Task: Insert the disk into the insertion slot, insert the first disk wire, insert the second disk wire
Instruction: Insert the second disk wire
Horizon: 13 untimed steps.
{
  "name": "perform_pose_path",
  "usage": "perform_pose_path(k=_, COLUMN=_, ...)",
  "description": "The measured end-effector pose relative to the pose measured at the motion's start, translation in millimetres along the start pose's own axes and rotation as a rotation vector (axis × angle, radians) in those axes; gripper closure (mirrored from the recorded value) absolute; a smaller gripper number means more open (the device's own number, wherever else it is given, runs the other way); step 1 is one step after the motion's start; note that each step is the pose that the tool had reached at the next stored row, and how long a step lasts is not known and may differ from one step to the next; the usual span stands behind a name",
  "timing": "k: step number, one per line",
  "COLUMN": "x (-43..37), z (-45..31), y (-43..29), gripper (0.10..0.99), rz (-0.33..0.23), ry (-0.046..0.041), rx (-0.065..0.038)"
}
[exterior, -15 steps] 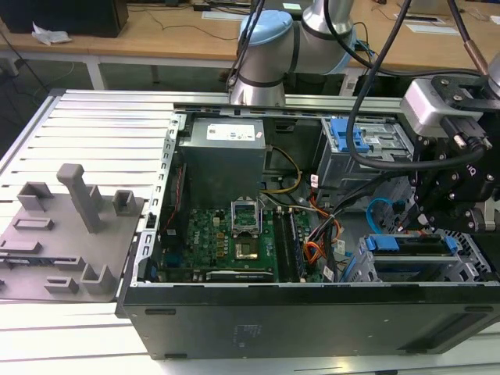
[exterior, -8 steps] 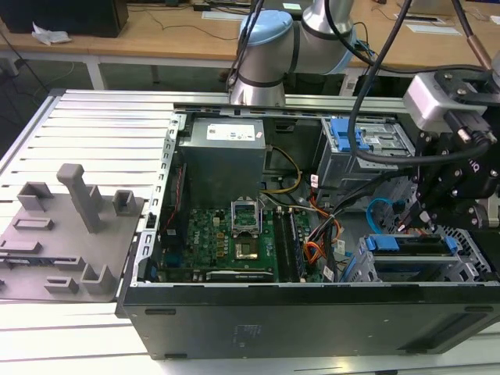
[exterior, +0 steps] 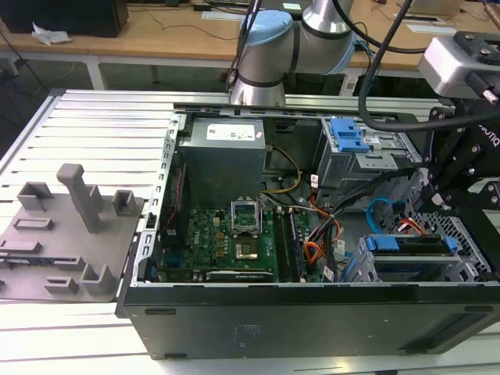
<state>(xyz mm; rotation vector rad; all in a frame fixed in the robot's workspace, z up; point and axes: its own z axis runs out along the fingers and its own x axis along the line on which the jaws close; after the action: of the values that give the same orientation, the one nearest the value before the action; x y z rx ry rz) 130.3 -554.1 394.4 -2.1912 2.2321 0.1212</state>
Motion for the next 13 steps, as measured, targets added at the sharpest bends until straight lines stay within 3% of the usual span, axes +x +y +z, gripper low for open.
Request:
perform_pose_path(k=9, x=0.0, z=-0.6, y=0.0, gripper=0.973, rz=0.000, ry=0.0001, rx=0.000)
perform_pose_path(k=12, x=0.0, z=-0.9, y=0.0, gripper=0.784, rz=0.000, ry=0.0001, rx=0.000)
perform_pose_path(k=13, x=-0.1, z=-0.9, y=0.1, gripper=0.784, rz=0.000, ry=0.0002, rx=0.000)
